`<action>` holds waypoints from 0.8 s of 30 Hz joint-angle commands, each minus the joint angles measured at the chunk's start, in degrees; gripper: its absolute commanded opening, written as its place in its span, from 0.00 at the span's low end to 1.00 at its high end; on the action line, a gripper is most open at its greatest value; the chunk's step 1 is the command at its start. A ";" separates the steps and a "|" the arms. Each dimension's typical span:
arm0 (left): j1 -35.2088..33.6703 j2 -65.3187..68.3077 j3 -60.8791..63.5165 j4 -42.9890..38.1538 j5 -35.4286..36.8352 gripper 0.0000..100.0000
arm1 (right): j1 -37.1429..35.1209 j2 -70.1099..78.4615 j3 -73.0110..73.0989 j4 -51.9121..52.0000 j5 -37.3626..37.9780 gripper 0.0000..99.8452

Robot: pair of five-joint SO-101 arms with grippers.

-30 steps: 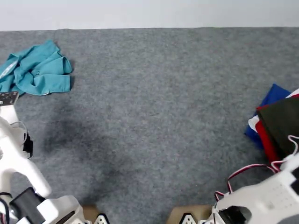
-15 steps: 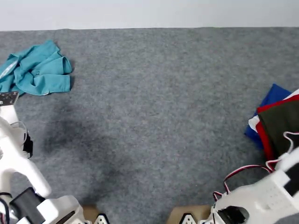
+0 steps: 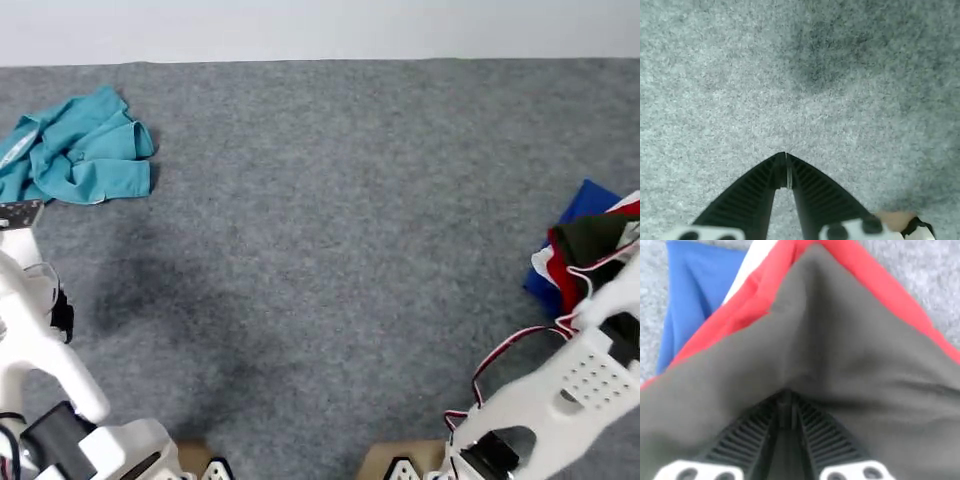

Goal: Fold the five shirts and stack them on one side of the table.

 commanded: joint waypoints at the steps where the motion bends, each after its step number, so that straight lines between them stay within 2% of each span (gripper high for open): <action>1: 0.00 -2.37 -1.80 1.49 -0.35 0.00 | -2.07 -4.26 -3.52 0.22 0.09 0.01; 10: 0.00 -2.37 -1.80 2.20 0.00 0.00 | -2.07 -20.88 -3.52 10.59 0.18 0.01; 17: 0.18 -2.46 -1.80 4.31 0.00 0.00 | -2.07 -31.52 -3.16 27.30 0.18 0.01; 24: 0.00 -2.46 -4.53 6.15 0.88 0.00 | -1.71 -32.84 -1.41 44.35 0.18 0.01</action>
